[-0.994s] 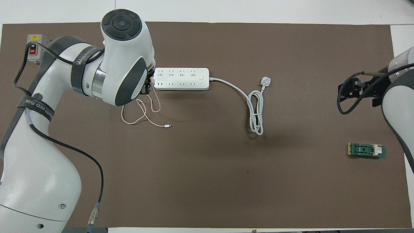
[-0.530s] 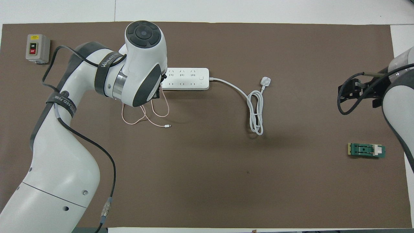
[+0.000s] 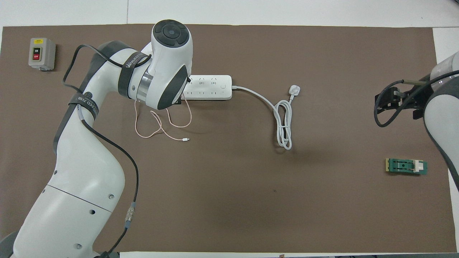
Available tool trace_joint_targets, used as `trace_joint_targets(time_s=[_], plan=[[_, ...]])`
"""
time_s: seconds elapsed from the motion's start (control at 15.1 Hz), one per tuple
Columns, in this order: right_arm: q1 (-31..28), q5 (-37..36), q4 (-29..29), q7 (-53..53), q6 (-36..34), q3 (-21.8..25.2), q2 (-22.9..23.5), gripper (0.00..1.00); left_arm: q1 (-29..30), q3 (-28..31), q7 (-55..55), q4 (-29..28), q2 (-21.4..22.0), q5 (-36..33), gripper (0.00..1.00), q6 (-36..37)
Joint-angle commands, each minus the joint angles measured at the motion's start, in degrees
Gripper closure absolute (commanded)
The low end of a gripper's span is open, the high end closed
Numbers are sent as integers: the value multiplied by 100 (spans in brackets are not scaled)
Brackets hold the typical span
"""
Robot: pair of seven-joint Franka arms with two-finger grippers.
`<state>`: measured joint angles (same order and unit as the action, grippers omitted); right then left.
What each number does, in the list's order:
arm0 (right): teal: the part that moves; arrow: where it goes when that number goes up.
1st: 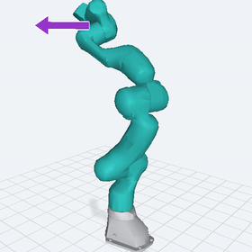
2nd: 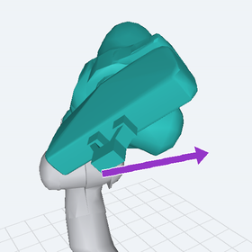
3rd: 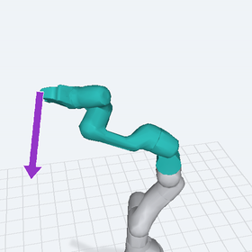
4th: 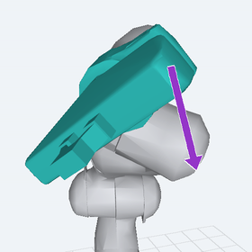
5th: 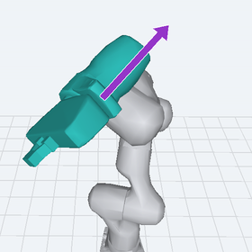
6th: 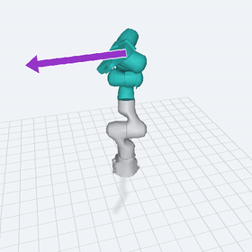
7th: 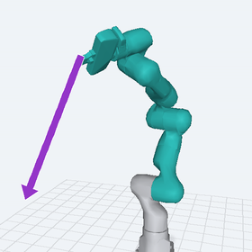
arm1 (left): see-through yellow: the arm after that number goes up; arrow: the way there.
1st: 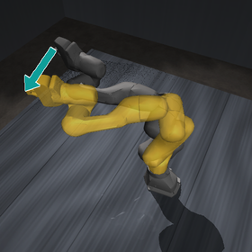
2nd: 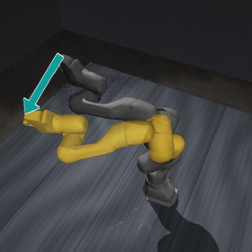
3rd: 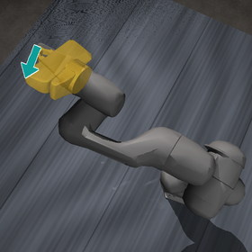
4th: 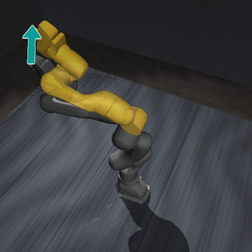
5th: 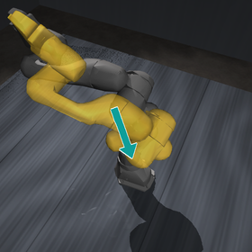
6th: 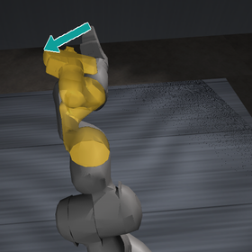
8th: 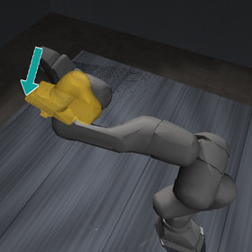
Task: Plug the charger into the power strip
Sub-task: 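Push the charger prongs into the nearest strip socket with the left gripper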
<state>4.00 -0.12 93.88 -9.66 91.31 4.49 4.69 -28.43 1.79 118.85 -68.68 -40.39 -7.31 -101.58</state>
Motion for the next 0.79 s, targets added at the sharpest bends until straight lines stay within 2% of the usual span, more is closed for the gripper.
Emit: trace_joint_targets(time_s=[0.0, 0.73], plan=[[-180, -67, -150, 131, -131, -159, 85, 0, -57, 102, -221, 356, -250, -78, 100, 244], [-180, -67, -150, 122, -114, -150, 85, 0, -31, 67, -318, 460, -250, -69, 100, 314]])
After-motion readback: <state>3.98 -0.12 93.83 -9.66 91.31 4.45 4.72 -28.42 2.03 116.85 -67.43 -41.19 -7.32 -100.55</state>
